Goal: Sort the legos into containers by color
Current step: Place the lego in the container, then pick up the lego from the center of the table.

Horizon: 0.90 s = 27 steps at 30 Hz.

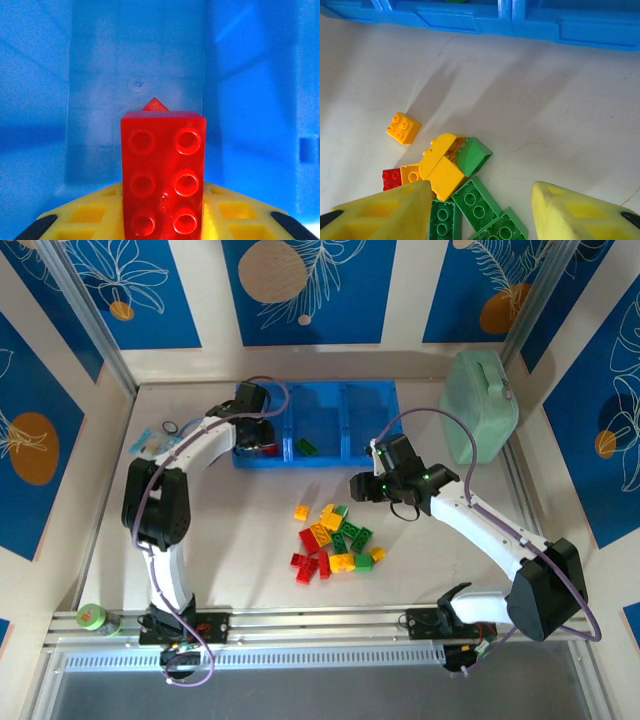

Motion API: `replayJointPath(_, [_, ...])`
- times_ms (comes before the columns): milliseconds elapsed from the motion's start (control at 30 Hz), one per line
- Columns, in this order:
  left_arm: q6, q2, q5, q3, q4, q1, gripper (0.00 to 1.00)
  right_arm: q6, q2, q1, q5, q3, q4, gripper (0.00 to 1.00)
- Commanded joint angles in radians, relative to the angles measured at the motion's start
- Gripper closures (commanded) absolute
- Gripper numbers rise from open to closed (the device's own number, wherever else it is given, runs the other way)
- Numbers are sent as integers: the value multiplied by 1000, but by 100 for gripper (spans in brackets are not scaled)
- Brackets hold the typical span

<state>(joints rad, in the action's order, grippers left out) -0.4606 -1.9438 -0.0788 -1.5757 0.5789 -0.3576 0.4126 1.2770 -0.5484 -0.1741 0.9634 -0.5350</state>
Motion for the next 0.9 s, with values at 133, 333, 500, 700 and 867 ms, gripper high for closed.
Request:
replayJointPath(133, [28, -40, 5, -78, 67, 21, 49, 1, -27, -26, 37, -9, -16, 45])
replayJointPath(333, [21, 29, 2, -34, 53, 18, 37, -28, -20, -73, 52, 7, -17, 43])
replayJointPath(500, [11, 157, 23, 108, -21, 5, 37, -58, 7, -123, 63, 27, -24, 40])
replayJointPath(700, [-11, 342, 23, 335, -103, -34, 37, -66, 58, -162, 67, 61, -29, 37])
replayJointPath(867, [-21, 497, -9, 488, -129, -88, 37, -88, 132, -196, 69, 119, -42, 32])
